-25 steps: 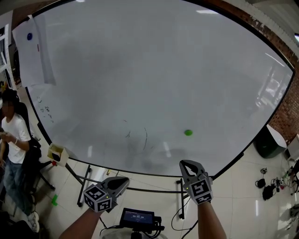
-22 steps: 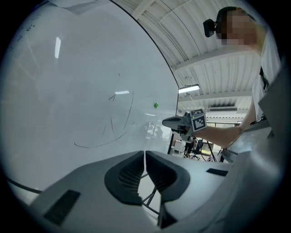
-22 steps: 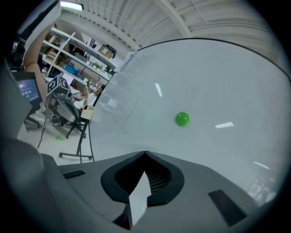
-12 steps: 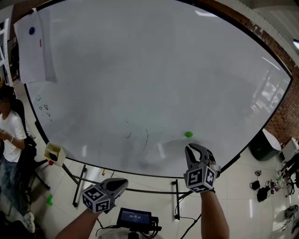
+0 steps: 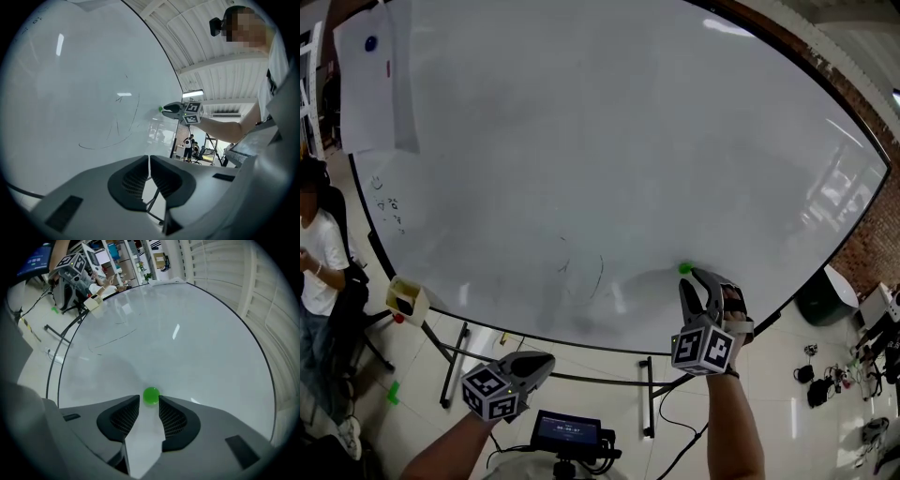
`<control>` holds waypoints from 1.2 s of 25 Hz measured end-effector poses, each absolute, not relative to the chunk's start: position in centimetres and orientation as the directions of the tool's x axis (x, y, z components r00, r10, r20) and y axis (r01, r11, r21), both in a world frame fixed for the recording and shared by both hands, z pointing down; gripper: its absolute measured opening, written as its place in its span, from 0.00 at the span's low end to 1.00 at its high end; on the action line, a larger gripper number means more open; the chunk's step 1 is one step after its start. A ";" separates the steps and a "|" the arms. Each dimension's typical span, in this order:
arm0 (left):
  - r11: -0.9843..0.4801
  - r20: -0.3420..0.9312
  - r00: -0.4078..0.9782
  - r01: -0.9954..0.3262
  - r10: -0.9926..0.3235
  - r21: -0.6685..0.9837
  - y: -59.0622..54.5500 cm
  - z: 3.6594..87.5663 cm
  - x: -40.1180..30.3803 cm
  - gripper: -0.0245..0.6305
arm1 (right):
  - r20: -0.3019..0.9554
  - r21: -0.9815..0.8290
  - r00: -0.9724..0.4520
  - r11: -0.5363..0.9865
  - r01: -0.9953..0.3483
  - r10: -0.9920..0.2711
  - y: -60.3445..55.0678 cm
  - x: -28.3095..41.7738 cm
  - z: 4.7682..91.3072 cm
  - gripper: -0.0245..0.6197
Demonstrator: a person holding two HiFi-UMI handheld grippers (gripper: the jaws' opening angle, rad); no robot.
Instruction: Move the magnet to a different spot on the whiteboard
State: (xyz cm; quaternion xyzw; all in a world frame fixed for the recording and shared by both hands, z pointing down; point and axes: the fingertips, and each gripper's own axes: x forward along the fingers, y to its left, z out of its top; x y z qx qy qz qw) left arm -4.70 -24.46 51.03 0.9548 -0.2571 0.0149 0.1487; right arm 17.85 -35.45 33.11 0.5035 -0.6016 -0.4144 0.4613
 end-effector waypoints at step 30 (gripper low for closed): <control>-0.819 0.101 0.863 -0.502 -0.495 0.276 -24.7 51.0 -5.9 0.08 | 0.127 0.979 -0.031 0.130 -0.159 -0.991 -34.5 16.7 33.3 0.27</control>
